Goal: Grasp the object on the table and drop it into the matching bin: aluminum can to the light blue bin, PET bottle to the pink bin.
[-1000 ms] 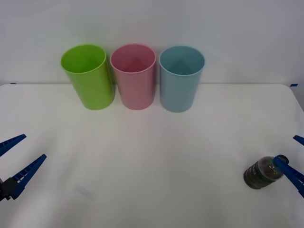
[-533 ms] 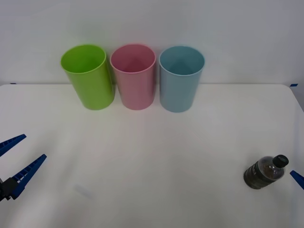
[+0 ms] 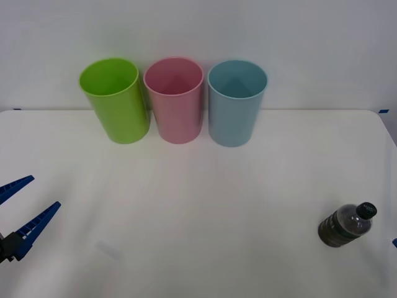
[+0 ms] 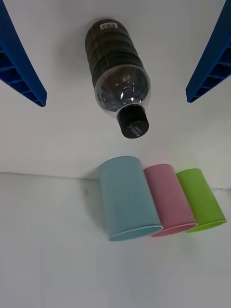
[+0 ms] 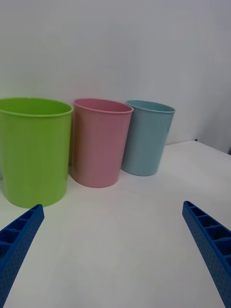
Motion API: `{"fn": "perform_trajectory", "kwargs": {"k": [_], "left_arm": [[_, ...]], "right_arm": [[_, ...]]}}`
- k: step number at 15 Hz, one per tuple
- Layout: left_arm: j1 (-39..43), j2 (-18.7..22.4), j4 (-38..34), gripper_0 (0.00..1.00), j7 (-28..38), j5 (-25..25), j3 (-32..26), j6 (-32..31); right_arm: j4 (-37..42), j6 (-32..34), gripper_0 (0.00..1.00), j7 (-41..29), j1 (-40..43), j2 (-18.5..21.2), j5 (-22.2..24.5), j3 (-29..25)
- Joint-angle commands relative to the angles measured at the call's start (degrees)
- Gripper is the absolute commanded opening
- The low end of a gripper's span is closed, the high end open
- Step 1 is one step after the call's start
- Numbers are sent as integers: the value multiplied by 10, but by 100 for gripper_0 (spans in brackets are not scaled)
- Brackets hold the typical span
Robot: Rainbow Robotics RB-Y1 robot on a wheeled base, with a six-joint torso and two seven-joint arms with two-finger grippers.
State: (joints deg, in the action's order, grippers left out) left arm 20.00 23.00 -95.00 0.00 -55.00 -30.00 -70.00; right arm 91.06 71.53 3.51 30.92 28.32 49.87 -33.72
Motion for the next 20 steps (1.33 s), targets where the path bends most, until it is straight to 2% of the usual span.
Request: {"fn": "perform_trajectory", "kwargs": {"k": [1,4,10,13,20], "left_arm": [[0,0,0,100,0,0,0,0],[0,0,0,100,0,0,0,0],[0,0,0,100,0,0,0,0],[0,0,0,100,0,0,0,0],[0,0,0,100,0,0,0,0]], "right_arm": [[-25,-1,100,12,-2,0,11,0],[-47,-5,100,23,-3,1,27,8],[-92,-9,100,38,-38,2,90,33],[-108,-25,100,48,-55,2,102,54],[-109,-83,100,76,-76,2,96,120]]}}
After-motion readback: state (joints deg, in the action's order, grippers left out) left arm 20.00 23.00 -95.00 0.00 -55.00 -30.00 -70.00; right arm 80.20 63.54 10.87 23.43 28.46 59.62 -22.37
